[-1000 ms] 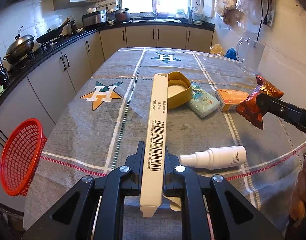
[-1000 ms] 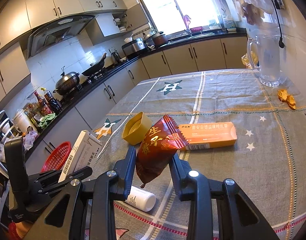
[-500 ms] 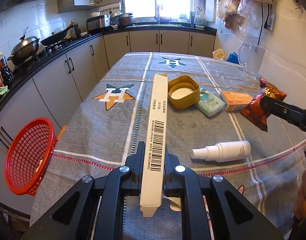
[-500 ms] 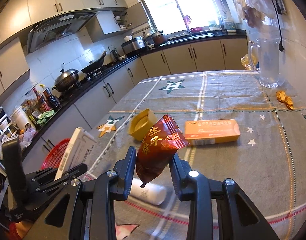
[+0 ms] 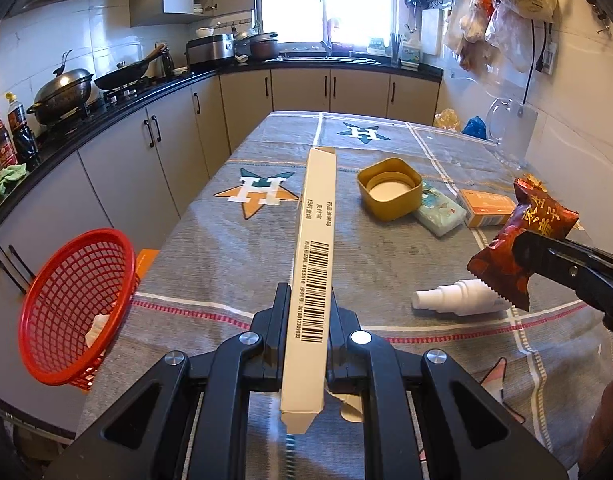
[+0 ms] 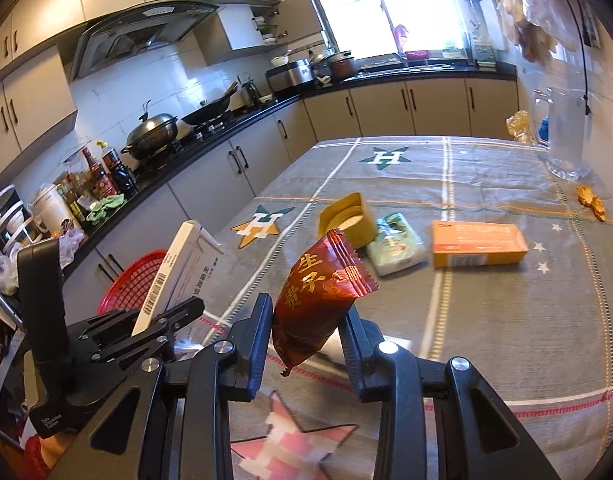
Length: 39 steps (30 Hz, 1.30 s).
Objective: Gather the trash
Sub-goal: 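Carry the white box in the left gripper while the right gripper carries the snack bag to the basket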
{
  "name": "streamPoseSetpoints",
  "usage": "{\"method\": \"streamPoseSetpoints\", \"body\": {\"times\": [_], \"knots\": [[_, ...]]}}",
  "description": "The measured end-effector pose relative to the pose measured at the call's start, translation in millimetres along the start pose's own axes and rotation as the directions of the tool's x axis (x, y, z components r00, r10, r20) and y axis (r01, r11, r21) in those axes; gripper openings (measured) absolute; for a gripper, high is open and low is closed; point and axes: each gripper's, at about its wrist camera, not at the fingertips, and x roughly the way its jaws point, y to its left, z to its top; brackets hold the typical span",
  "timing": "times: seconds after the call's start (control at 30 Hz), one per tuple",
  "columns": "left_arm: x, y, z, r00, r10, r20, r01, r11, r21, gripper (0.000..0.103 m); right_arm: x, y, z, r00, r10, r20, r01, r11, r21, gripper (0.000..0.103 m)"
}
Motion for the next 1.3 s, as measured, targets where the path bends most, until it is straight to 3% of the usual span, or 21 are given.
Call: {"method": "streamPoseSetpoints", "body": {"times": [0.87, 1.3], "knots": [[-29, 57, -17, 0.996, -0.062, 0.065, 0.066, 0.995, -0.072, 0.013, 5, 85, 0, 0.998, -0.060, -0.027, 0.057, 0.993, -0.106, 0.036], [-32, 79, -18, 0.995, -0.060, 0.076, 0.069, 0.990, -0.126, 0.013, 14, 104, 0, 0.996, -0.062, -0.060, 0.053, 0.989, -0.137, 0.036]]}}
